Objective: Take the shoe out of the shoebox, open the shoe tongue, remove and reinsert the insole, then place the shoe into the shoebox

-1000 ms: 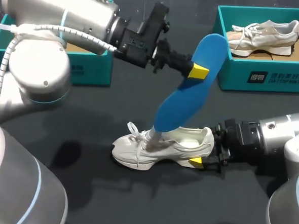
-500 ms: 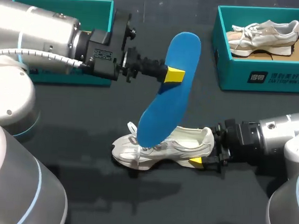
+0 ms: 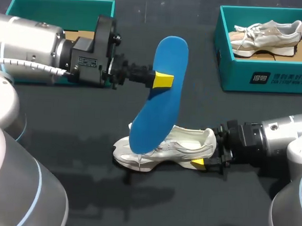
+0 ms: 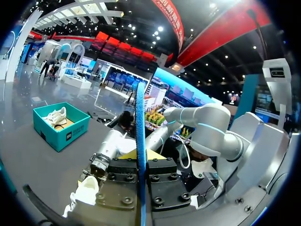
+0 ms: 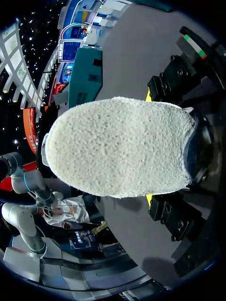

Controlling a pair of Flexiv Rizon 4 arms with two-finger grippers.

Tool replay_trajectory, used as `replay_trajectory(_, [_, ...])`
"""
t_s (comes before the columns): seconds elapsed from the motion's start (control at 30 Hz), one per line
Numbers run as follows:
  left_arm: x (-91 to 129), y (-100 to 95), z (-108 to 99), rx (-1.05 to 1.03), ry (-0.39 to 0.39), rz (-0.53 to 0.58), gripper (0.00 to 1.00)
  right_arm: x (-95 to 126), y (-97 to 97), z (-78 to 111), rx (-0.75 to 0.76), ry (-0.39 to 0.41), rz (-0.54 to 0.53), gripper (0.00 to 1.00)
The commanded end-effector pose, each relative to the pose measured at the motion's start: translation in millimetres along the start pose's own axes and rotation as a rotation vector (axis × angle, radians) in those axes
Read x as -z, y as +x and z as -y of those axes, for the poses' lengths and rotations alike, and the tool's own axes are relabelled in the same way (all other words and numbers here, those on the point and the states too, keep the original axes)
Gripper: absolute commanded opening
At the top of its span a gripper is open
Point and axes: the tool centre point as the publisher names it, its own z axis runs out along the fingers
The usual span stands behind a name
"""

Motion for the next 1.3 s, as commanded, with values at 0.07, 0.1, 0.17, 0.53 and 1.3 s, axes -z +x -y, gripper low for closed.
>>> replay_trajectory(0.07, [4, 4.0, -2, 0.007, 0.008, -0.030, 0.00, 0, 1.4, -1.3, 0.000, 0.004, 0.001, 0.00])
replay_trajectory(0.1, [4, 4.8, -2, 0.008, 0.008, -0.034, 0.00, 0, 1.4, -1.3, 0.000, 0.004, 0.001, 0.00])
replay_trajectory(0.17, [4, 4.8, -2, 0.008, 0.008, -0.034, 0.00, 0, 1.4, -1.3, 0.000, 0.004, 0.001, 0.00])
replay_trajectory(0.53, [4, 4.8, -2, 0.008, 0.008, -0.034, 0.00, 1, 1.7, -1.3, 0.000, 0.004, 0.001, 0.00])
replay_trajectory(1.3, [4, 4.8, -2, 0.008, 0.008, -0.034, 0.00, 77, 7.7, -8.5, -0.116, 0.376, -0.031, 1.00])
